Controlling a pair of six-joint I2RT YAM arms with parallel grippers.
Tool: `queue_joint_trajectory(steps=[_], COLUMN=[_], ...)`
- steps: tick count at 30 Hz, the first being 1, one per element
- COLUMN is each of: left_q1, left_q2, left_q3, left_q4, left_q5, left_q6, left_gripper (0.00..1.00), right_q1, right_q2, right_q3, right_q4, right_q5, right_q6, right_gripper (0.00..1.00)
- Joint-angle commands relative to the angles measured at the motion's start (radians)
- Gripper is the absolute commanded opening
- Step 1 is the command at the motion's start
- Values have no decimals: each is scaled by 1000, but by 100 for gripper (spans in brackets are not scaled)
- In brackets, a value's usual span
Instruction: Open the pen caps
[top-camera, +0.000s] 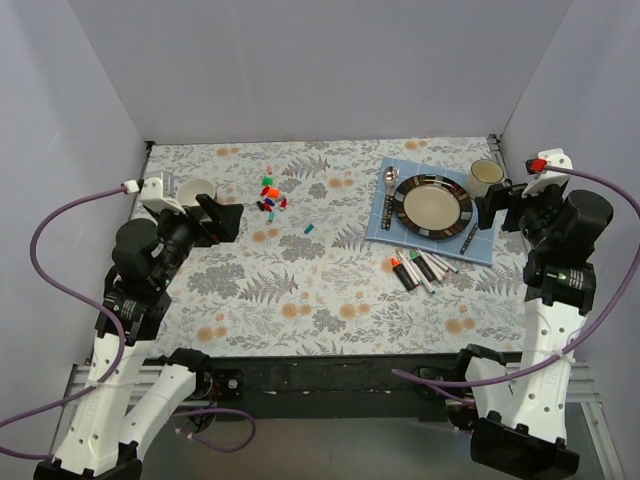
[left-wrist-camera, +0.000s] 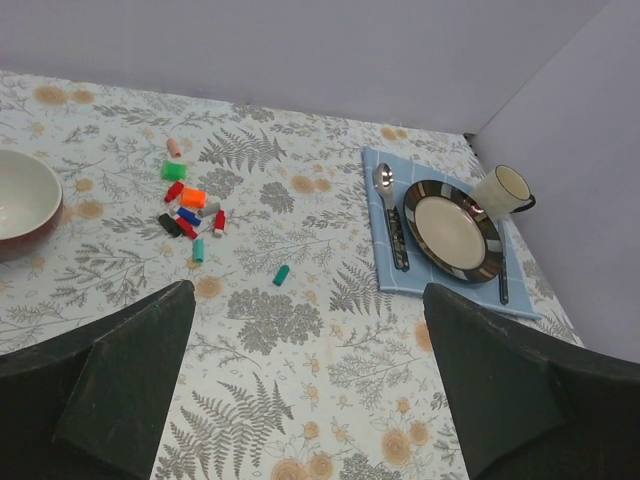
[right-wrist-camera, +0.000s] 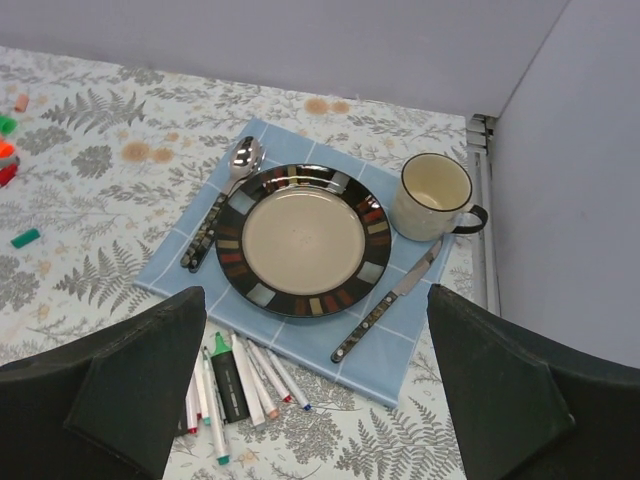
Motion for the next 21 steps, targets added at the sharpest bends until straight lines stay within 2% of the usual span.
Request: queue_joint_trajectory(steps=[1,21], left_q1=[4,4], left_q2=[-11,-9], left_q3=[44,59], left_q4=[-45,-72], left_q5=[-36,-32], left_q6=[29,43], left_gripper=[98,98], right_q1=[-4,-3], right_q2=[-45,-25], right_q3=[17,36], right_q4=[9,16], right_q5=[130,119], right_q6=[71,73], right_gripper=[98,98])
